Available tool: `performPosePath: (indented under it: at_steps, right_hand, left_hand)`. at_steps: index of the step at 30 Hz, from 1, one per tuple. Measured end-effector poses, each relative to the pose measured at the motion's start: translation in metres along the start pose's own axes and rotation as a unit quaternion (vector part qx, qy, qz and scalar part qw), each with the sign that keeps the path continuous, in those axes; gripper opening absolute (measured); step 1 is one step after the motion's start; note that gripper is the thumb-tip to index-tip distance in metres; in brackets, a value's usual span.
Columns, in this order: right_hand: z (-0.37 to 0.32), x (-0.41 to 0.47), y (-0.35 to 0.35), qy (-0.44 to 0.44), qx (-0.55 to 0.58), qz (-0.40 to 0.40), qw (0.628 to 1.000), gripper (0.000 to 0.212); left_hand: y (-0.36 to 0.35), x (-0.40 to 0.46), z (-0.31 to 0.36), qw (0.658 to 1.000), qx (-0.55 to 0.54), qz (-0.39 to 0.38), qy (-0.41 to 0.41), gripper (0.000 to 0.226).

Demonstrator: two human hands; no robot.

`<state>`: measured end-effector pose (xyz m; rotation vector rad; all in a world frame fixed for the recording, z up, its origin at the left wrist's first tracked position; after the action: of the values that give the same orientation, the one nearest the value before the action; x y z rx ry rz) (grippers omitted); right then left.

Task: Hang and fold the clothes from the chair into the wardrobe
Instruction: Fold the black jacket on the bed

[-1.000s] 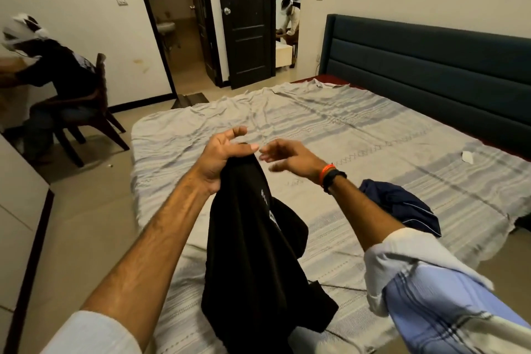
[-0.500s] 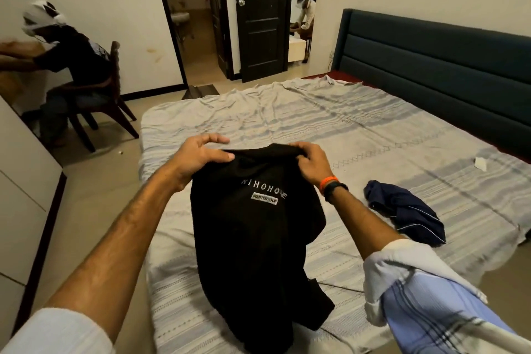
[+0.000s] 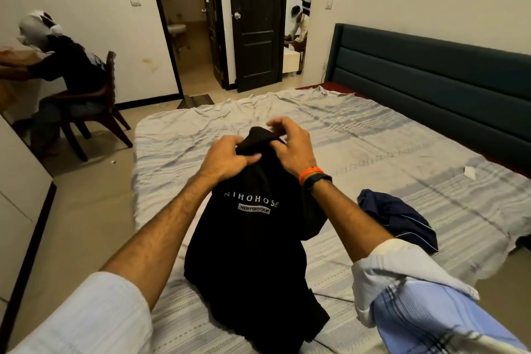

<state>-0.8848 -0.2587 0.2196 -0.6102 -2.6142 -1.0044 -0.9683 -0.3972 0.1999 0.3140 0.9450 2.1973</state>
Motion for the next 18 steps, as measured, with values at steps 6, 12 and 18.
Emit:
performPosePath:
  at_steps: [6,12,18]
  right_hand:
    - [0.080,-0.056,-0.012,-0.226,-0.106,-0.022,0.968,0.057]
    - [0.139,-0.097,-0.083,-0.343,0.015,-0.229,0.911,0.051]
    - [0.098,-0.105,-0.109,-0.283,0.160,-0.329,0.887,0.039]
  left_hand:
    - [0.015,-0.001,0.018,0.994,-0.059,0.096,0.009,0.013]
    - [0.033,0.003,0.013,0.961,-0.247,0.120,0.023,0.013]
    - [0.033,-0.002,0.029,0.924,-0.373,0.087,0.013,0.013]
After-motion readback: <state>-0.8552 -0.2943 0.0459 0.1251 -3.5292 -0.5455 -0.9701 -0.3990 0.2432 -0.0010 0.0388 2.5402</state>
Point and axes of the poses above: each hand's wrist, its own x-axis towards the middle knuckle, its own y-axis out of the back of the hand, z = x × y, the point moved 10 cm from there along x, towards the middle knuckle, and after that the axes turned 14 degrees about -z, right-handed, at the moved point
